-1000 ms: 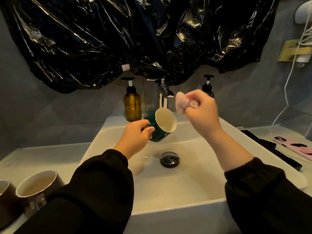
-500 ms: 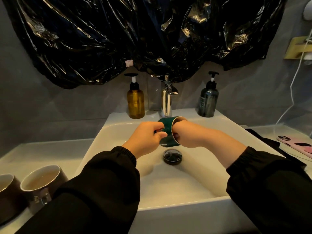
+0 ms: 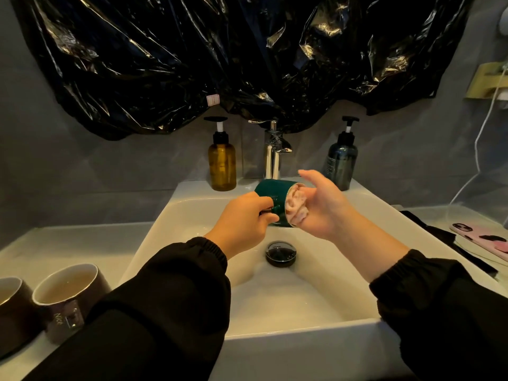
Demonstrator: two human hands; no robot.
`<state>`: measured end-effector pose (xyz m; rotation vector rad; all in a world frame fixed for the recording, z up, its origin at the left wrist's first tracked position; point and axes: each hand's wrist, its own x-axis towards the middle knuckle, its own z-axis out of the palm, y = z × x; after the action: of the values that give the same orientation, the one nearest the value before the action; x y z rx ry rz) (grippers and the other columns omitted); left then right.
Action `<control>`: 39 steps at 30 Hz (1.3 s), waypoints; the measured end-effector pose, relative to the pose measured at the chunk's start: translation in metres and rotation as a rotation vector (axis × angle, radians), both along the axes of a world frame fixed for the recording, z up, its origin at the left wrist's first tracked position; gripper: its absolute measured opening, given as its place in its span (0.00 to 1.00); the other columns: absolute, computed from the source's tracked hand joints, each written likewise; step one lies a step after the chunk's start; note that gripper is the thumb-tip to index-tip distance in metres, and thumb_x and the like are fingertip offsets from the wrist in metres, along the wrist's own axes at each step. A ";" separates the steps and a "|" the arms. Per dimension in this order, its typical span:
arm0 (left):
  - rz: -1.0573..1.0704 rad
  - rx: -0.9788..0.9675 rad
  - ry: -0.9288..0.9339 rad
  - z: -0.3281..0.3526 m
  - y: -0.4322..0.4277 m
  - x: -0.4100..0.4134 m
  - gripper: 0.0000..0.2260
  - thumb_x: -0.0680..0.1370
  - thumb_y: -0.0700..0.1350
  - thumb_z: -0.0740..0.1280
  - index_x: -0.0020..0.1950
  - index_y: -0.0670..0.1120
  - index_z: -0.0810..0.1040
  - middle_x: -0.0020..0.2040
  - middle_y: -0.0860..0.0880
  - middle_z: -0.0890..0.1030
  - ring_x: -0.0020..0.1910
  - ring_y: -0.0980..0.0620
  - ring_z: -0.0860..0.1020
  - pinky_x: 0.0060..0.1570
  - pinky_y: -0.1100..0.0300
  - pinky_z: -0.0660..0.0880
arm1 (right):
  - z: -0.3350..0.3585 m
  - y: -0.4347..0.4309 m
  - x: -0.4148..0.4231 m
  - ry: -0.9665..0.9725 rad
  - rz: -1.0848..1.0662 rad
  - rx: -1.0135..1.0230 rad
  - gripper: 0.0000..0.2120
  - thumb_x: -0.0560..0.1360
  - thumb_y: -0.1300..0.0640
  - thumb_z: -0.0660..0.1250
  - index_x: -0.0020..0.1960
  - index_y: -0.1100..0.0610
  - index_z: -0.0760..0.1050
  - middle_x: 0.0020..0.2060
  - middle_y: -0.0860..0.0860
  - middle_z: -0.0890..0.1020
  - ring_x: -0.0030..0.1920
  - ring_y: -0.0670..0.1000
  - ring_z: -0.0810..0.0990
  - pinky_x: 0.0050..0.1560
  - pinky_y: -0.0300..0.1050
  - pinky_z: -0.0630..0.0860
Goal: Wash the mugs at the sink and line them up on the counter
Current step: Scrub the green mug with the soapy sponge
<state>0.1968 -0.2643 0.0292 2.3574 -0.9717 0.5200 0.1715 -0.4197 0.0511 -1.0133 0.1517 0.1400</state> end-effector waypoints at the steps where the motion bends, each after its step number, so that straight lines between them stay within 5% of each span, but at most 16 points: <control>1: -0.010 0.010 -0.046 -0.001 0.000 0.000 0.04 0.79 0.44 0.64 0.45 0.46 0.74 0.40 0.52 0.70 0.40 0.53 0.68 0.36 0.66 0.60 | -0.001 0.001 -0.001 -0.013 -0.008 -0.021 0.17 0.76 0.50 0.64 0.47 0.64 0.81 0.48 0.58 0.79 0.49 0.53 0.75 0.65 0.39 0.63; 3: -0.047 0.039 -0.146 -0.003 -0.002 0.001 0.05 0.78 0.43 0.65 0.45 0.42 0.76 0.41 0.49 0.73 0.41 0.52 0.69 0.39 0.64 0.62 | 0.001 0.007 -0.004 -0.020 -0.104 -0.105 0.11 0.78 0.55 0.65 0.53 0.63 0.76 0.50 0.61 0.82 0.50 0.56 0.80 0.65 0.50 0.71; 5: -0.085 0.049 -0.205 -0.004 -0.005 0.001 0.06 0.78 0.44 0.66 0.45 0.41 0.77 0.43 0.47 0.77 0.42 0.51 0.70 0.40 0.62 0.65 | 0.005 0.013 -0.006 0.009 -0.200 -0.117 0.06 0.78 0.61 0.64 0.53 0.63 0.74 0.44 0.61 0.82 0.42 0.56 0.81 0.48 0.52 0.80; 9: -0.076 -0.119 -0.239 0.002 -0.005 0.002 0.14 0.71 0.47 0.73 0.53 0.44 0.76 0.50 0.49 0.77 0.49 0.55 0.70 0.45 0.70 0.66 | 0.015 0.006 -0.012 0.132 -0.228 -0.031 0.04 0.79 0.63 0.62 0.47 0.64 0.72 0.38 0.60 0.81 0.49 0.58 0.81 0.39 0.52 0.78; 12: -0.034 -0.429 0.158 0.012 0.001 0.004 0.32 0.70 0.49 0.74 0.70 0.50 0.64 0.65 0.53 0.68 0.62 0.58 0.66 0.57 0.72 0.63 | 0.019 -0.003 -0.016 0.143 -0.217 0.025 0.04 0.78 0.64 0.62 0.46 0.65 0.72 0.42 0.61 0.80 0.55 0.59 0.80 0.44 0.52 0.79; 17: -0.085 -0.694 1.080 0.016 0.014 0.009 0.41 0.66 0.68 0.59 0.76 0.57 0.50 0.76 0.46 0.59 0.72 0.42 0.62 0.67 0.36 0.63 | 0.021 -0.011 -0.020 0.140 -0.130 -0.096 0.03 0.76 0.65 0.64 0.49 0.64 0.73 0.39 0.60 0.84 0.43 0.58 0.83 0.40 0.52 0.82; 23: -0.224 -0.640 1.413 0.006 0.012 0.008 0.36 0.64 0.65 0.66 0.71 0.56 0.65 0.68 0.44 0.70 0.62 0.40 0.74 0.54 0.36 0.75 | 0.021 -0.010 -0.019 0.068 -0.038 -0.248 0.07 0.77 0.64 0.64 0.54 0.63 0.74 0.41 0.58 0.84 0.44 0.57 0.83 0.50 0.50 0.81; 26: -0.227 -0.724 1.490 0.004 0.008 0.007 0.37 0.64 0.63 0.70 0.70 0.51 0.68 0.66 0.42 0.73 0.60 0.39 0.76 0.49 0.40 0.78 | 0.023 -0.006 -0.020 0.024 -0.016 -0.309 0.03 0.77 0.64 0.63 0.49 0.62 0.75 0.38 0.56 0.84 0.42 0.55 0.83 0.38 0.48 0.82; 30: -0.196 -0.861 1.454 0.005 0.003 0.005 0.31 0.68 0.57 0.71 0.69 0.50 0.68 0.65 0.42 0.75 0.59 0.39 0.77 0.47 0.42 0.79 | 0.021 -0.006 -0.016 -0.026 -0.104 -0.486 0.06 0.76 0.58 0.67 0.49 0.61 0.76 0.44 0.60 0.81 0.38 0.52 0.78 0.39 0.42 0.74; 32: -0.174 -0.897 1.381 0.006 0.002 0.004 0.25 0.73 0.55 0.69 0.68 0.50 0.68 0.64 0.43 0.74 0.58 0.39 0.77 0.46 0.44 0.79 | 0.020 -0.008 -0.013 -0.041 -0.244 -0.553 0.12 0.74 0.52 0.70 0.48 0.61 0.77 0.41 0.58 0.79 0.32 0.48 0.72 0.30 0.38 0.69; 34: -0.152 -0.886 1.287 0.009 0.002 0.005 0.23 0.75 0.53 0.67 0.67 0.51 0.66 0.63 0.44 0.73 0.58 0.41 0.76 0.47 0.44 0.79 | 0.024 -0.015 -0.010 -0.064 -0.459 -0.478 0.14 0.75 0.47 0.67 0.47 0.59 0.78 0.40 0.55 0.81 0.37 0.51 0.79 0.35 0.43 0.76; 36: -0.126 -0.851 1.200 0.011 0.004 0.006 0.21 0.77 0.51 0.66 0.67 0.52 0.65 0.62 0.45 0.73 0.58 0.42 0.75 0.48 0.44 0.79 | 0.028 -0.021 -0.011 -0.209 -0.588 -0.461 0.14 0.79 0.49 0.61 0.47 0.58 0.79 0.42 0.54 0.82 0.47 0.51 0.82 0.47 0.45 0.78; 39: -0.114 -0.804 1.124 0.014 0.006 0.004 0.22 0.76 0.49 0.67 0.68 0.53 0.65 0.62 0.45 0.73 0.57 0.42 0.76 0.47 0.44 0.80 | 0.024 -0.009 -0.022 -0.646 -0.554 -0.864 0.11 0.80 0.57 0.61 0.54 0.60 0.80 0.45 0.49 0.82 0.47 0.38 0.80 0.48 0.32 0.74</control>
<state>0.2010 -0.2580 0.0429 1.4420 -0.2498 -0.4078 0.1498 -0.4284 0.0747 -1.7760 -0.1204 -0.8210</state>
